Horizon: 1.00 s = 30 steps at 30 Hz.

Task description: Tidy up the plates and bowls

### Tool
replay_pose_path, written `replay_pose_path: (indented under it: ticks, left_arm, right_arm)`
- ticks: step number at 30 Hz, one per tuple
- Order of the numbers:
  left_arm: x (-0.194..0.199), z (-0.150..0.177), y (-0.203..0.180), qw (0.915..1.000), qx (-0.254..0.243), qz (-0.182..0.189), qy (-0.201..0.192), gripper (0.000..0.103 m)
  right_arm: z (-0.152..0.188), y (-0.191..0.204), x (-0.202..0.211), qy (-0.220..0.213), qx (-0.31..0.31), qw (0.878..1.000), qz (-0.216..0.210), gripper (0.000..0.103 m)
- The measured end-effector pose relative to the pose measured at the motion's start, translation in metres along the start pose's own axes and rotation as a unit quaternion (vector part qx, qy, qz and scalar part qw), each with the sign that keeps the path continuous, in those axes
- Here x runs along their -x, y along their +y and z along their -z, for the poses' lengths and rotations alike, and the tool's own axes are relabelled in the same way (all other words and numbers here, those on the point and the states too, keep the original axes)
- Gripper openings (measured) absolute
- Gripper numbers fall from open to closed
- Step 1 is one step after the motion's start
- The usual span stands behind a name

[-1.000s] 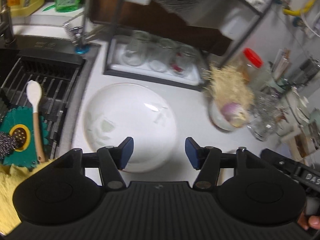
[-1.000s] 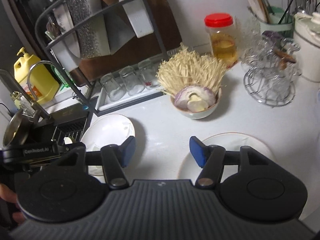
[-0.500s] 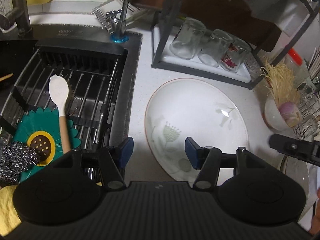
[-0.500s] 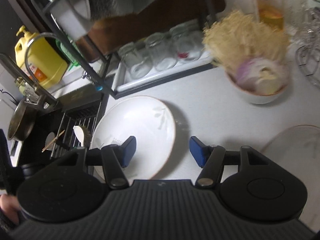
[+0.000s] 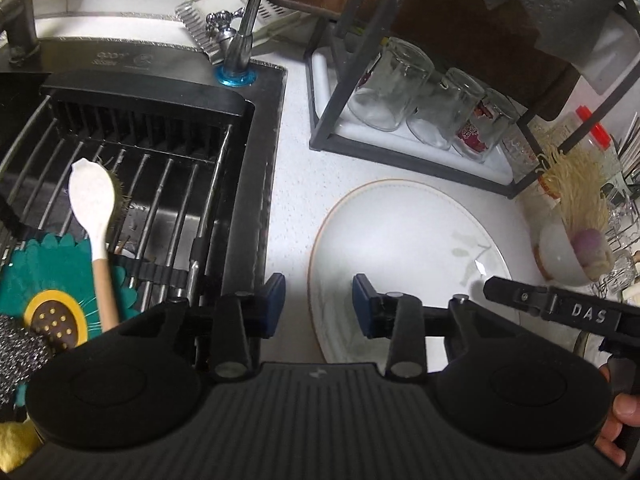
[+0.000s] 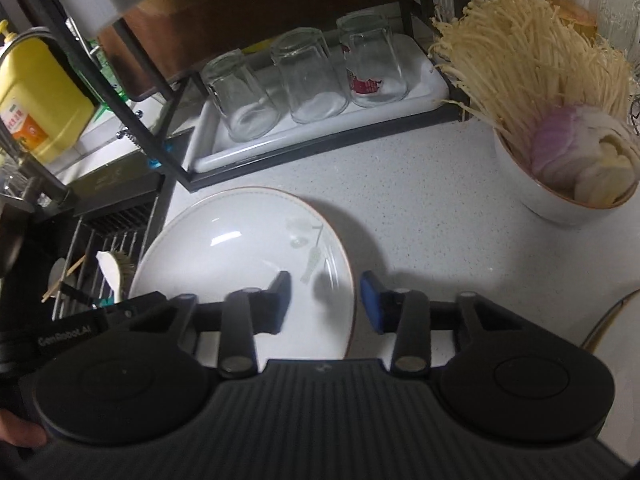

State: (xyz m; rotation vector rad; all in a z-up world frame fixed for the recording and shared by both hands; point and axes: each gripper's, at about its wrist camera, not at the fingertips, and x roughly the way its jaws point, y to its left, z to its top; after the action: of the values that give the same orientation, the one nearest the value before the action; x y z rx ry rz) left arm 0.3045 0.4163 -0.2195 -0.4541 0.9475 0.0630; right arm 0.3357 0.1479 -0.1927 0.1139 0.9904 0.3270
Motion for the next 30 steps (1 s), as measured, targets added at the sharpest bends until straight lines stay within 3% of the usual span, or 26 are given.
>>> replay_pose_path:
  ticks: [4,9,18,30]
  left_arm:
    - [-0.009,-0.003,0.000,0.9997,-0.015,0.017,0.014,0.027]
    - [-0.014,-0.005,-0.005,0.9993,-0.032,0.014,0.011,0.023]
    - [-0.021,-0.014,0.000,0.9993,-0.001,0.033,0.016,0.022]
    - [-0.018,-0.005,-0.008,0.9978,0.005,0.055,0.038,0.022]
  right_arm:
    - [0.001,0.001,-0.002,0.000,0.004,1.000,0.003,0.032]
    - [0.001,-0.004,-0.008,0.011,-0.003,1.000,0.004,0.027]
    - [0.002,-0.009,-0.011,0.023,-0.014,1.000,-0.009,0.027]
    - [0.005,-0.023,0.014,0.002,-0.006,1.000,-0.029,0.027]
